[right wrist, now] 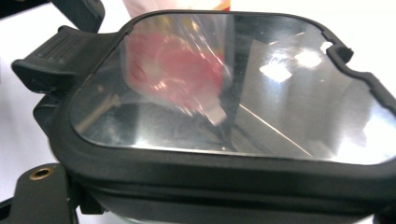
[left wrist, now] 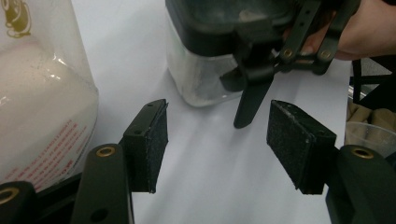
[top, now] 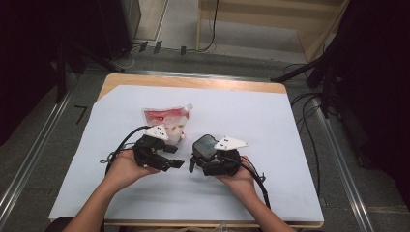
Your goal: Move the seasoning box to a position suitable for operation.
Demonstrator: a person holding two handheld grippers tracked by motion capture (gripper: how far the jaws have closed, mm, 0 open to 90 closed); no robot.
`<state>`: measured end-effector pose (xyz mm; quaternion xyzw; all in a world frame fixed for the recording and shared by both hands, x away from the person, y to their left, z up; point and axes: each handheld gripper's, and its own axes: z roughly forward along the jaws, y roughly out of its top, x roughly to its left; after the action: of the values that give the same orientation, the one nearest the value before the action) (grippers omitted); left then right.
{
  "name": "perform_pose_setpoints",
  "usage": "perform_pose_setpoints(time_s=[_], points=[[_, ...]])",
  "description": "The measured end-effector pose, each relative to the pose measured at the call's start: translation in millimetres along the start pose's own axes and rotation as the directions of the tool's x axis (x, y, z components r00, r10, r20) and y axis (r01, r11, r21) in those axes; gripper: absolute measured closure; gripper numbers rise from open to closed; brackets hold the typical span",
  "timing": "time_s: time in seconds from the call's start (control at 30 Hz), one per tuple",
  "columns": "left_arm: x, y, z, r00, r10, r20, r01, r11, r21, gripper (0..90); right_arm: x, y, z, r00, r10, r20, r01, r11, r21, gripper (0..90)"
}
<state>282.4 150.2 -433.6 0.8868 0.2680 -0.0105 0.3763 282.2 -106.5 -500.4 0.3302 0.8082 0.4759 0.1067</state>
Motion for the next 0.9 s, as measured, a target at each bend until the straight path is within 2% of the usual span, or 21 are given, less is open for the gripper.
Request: perform_pose_setpoints(time_s=[0.27,0.43,0.6,0.73,0.9], points=[[-0.1,-4.4,-3.3,0.9998,-0.016,-0.007,0.016,0.9998,-0.015,39.2,8.0,-3.1,8.7,0.9985,-0.053,0.013,0.052,0.9986,0.007,14.8],[-0.4,-3.7,-3.4,1.0000,-0.007,-0.007,0.007,0.9999,-0.014,39.2,6.4,-4.6,6.7,0.9998,-0.018,0.006,0.018,0.9996,0.023,14.6],[-1.8,-2.1,-1.4,1.0000,0.006,0.001,-0.006,0.9999,-0.010,39.2,10.7,-7.5,5.8,0.9980,-0.060,0.020,0.059,0.9972,0.045,13.8],[-2.1,-1.0,-0.1,1.0000,0.007,0.003,-0.007,0.9999,-0.010,39.2,10.7,-8.0,5.0,0.9991,-0.040,0.017,0.039,0.9977,0.056,13.4],[-1.0,-0.3,0.7,0.9999,0.007,0.011,-0.007,0.9998,-0.019,39.3,10.1,-7.7,2.5,0.9991,-0.040,0.011,0.039,0.9966,0.072,13.2]])
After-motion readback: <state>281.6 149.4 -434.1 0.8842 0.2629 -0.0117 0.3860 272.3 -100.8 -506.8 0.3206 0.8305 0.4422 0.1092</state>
